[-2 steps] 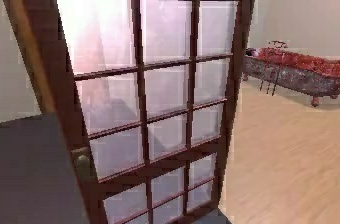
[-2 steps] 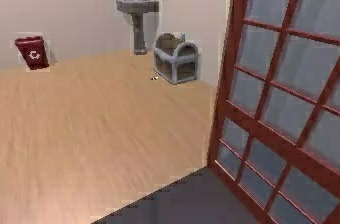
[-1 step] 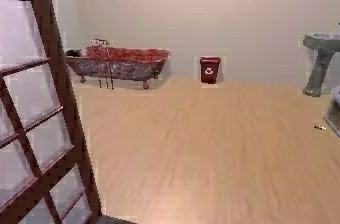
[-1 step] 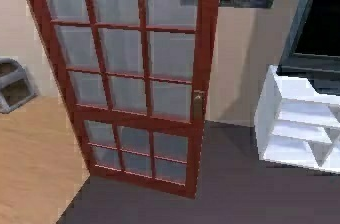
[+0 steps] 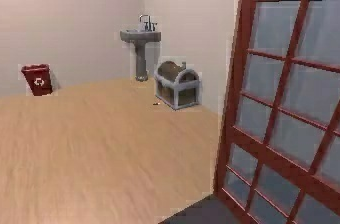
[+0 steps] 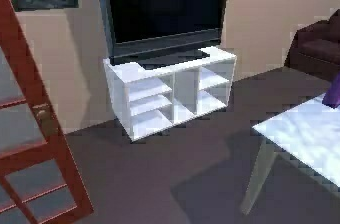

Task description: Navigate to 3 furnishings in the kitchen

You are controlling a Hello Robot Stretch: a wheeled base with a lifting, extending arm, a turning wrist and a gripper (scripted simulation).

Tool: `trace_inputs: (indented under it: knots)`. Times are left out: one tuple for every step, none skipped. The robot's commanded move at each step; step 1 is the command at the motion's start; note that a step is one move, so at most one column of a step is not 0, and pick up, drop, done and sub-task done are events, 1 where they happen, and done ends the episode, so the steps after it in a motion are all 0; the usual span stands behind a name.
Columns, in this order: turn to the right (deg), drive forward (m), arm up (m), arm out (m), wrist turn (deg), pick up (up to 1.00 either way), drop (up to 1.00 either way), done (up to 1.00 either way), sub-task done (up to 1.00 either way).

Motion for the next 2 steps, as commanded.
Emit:
trace_inputs:
  knots:
    - [45.0, 0.00, 0.00, 0.00, 0.0, 0.00, 0.00, 0.00, 0.00]
    - [39.0, 0.00, 0.00, 0.00, 0.0, 0.00, 0.00, 0.00, 0.00]
